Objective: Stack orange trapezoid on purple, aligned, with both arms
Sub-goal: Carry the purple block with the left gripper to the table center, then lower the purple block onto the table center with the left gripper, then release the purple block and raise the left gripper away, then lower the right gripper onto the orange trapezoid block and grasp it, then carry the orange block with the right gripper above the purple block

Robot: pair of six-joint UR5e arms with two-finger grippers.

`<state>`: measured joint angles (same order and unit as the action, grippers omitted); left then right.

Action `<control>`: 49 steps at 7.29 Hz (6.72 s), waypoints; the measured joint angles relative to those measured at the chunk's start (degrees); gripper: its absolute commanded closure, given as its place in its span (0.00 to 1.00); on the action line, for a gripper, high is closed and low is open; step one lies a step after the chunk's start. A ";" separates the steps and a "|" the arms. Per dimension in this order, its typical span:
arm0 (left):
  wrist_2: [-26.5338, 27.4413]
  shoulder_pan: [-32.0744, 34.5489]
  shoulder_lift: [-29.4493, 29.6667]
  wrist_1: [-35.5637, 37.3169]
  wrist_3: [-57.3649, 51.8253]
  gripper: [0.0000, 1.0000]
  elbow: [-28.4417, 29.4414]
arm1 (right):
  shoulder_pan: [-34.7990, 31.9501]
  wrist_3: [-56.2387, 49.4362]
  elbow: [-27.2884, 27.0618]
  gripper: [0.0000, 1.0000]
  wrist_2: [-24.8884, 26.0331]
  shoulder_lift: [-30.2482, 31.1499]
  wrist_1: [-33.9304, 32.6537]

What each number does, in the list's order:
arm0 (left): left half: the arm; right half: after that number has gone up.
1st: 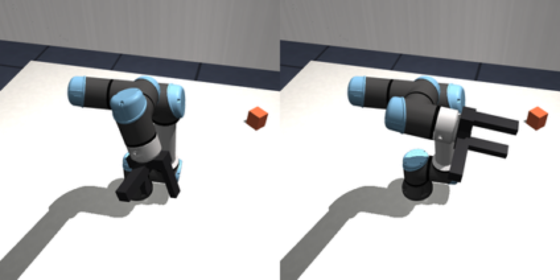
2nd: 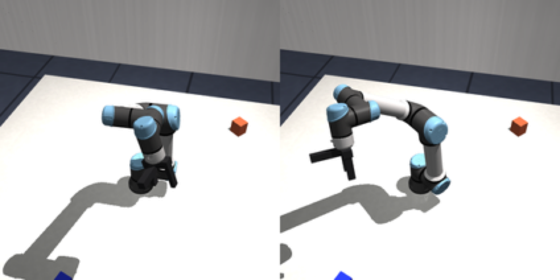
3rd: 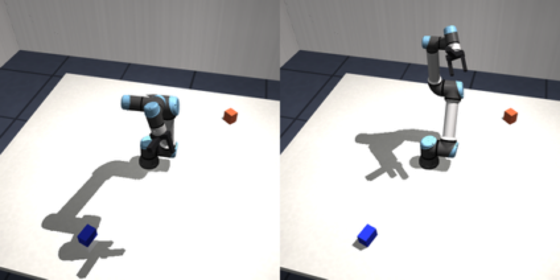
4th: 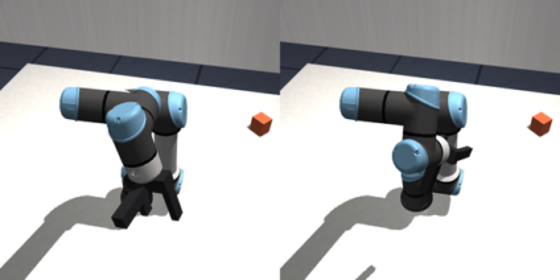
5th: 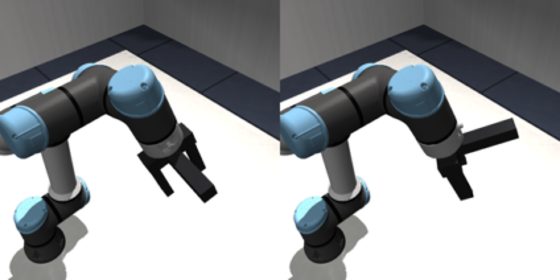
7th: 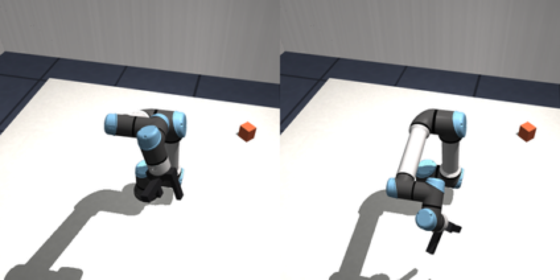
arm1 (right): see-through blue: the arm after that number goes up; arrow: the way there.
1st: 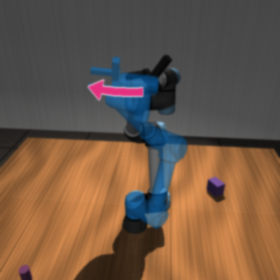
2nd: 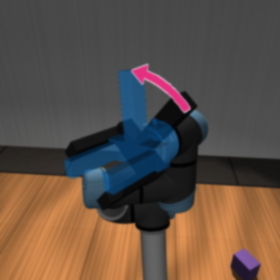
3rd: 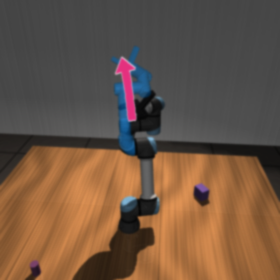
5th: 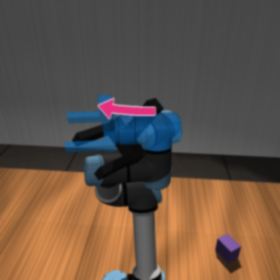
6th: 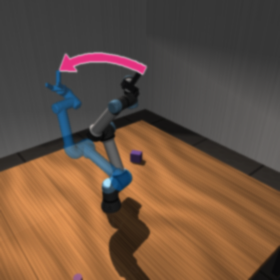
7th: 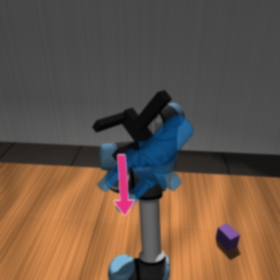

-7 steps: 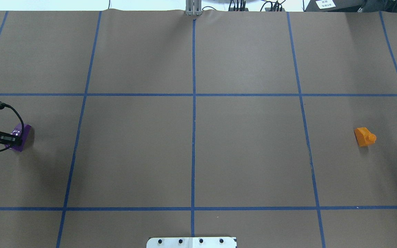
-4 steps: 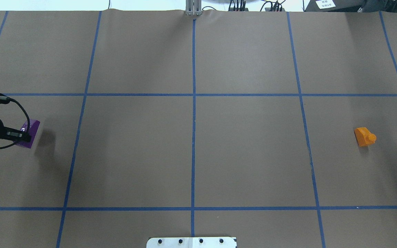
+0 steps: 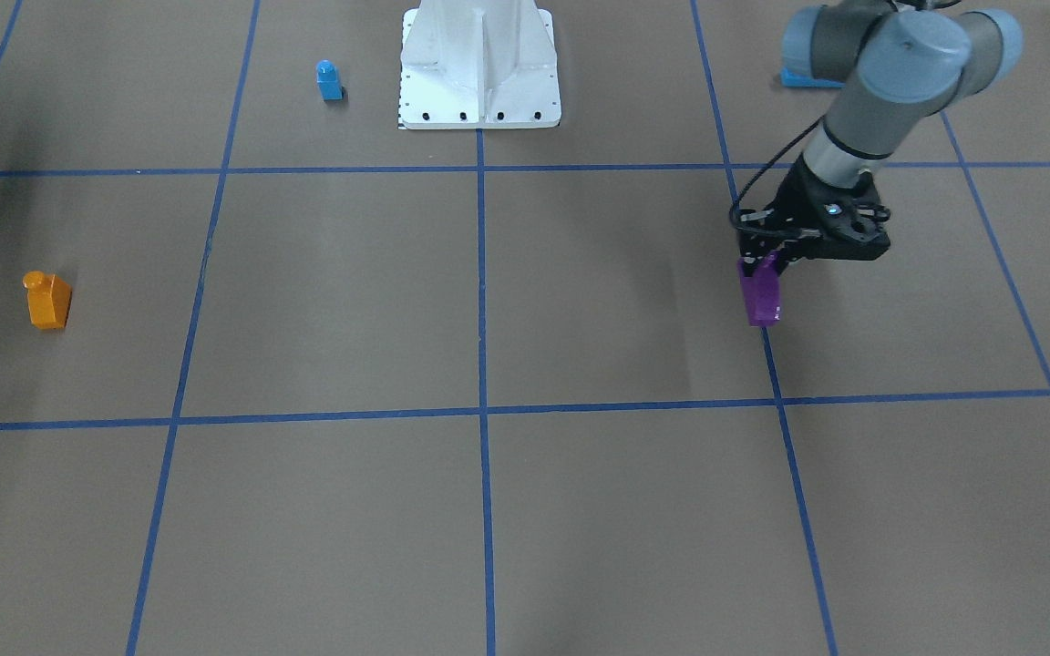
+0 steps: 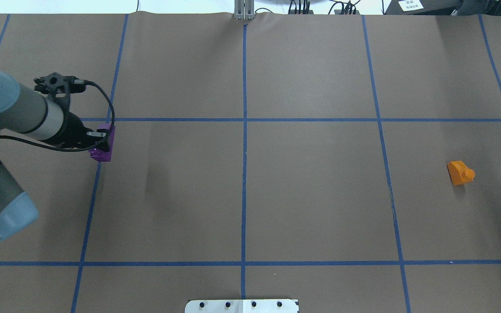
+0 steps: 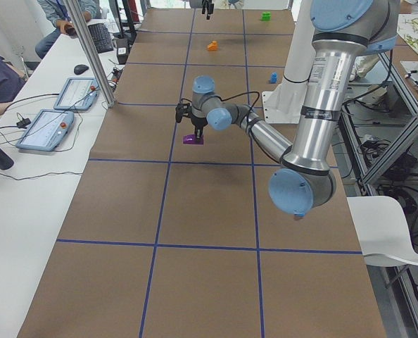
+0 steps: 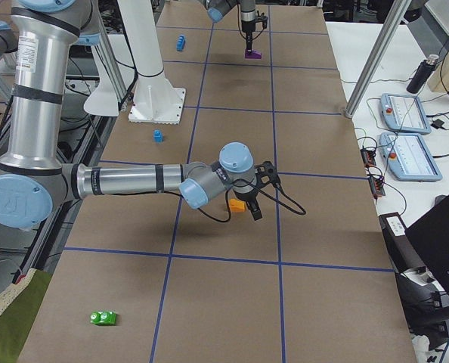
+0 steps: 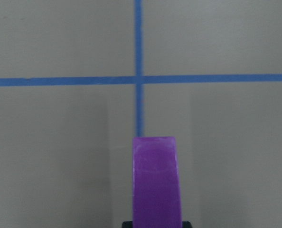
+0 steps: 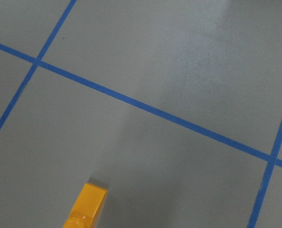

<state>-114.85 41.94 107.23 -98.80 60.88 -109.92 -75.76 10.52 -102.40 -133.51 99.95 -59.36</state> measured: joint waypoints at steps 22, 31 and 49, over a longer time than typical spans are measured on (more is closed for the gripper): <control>11.40 -17.21 32.87 4.25 11.38 0.00 27.83 | 0.00 0.12 0.09 0.00 -0.21 -0.38 -0.14; 1.74 -0.40 6.89 18.83 -21.77 0.00 -10.05 | 7.37 16.70 -2.89 0.02 2.54 3.15 2.33; -2.32 10.15 -6.05 16.54 -26.97 0.00 -12.23 | 27.17 38.39 -5.83 1.00 16.14 -12.51 -9.93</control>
<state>-117.17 52.09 101.18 -82.26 33.91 -122.15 -48.59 48.91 -108.23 -117.37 87.44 -69.29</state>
